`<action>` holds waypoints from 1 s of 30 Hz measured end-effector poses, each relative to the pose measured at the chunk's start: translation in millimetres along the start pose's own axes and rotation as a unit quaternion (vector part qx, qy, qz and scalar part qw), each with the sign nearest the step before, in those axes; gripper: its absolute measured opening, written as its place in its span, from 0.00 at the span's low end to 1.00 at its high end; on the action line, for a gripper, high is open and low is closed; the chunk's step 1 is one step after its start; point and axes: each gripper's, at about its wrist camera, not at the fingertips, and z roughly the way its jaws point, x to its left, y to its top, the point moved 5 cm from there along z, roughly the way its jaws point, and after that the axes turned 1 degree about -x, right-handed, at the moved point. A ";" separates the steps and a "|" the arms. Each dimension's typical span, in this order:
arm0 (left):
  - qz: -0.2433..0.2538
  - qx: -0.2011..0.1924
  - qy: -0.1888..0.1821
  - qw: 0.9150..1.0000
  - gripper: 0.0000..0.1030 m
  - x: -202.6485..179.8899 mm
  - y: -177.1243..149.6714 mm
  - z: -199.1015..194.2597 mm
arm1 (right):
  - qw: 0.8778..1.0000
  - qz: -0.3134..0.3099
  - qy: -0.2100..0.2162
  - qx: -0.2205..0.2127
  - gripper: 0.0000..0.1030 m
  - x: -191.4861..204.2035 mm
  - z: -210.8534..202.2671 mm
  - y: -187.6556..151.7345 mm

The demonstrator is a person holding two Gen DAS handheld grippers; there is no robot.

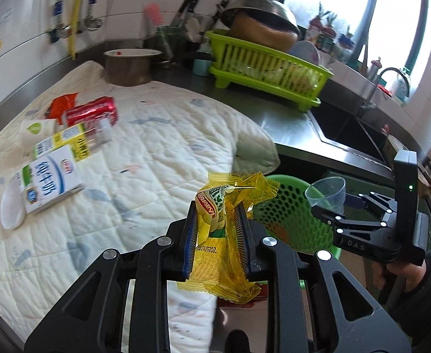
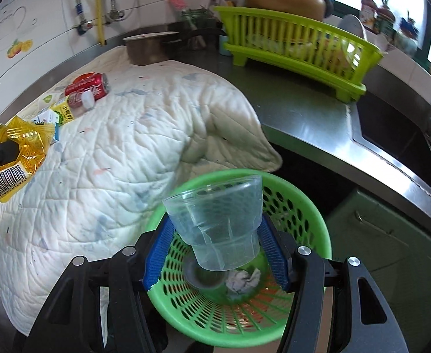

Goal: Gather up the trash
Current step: 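Carry the clear cup to the basket and release it with the right tool, then lower the yellow wrapper into the basket and open the left tool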

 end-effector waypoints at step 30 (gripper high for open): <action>0.052 0.079 -0.073 0.993 0.40 -114.4 -12.7 87.0 | 0.997 0.056 -0.038 -0.036 0.71 -68.8 -55.4 -20.5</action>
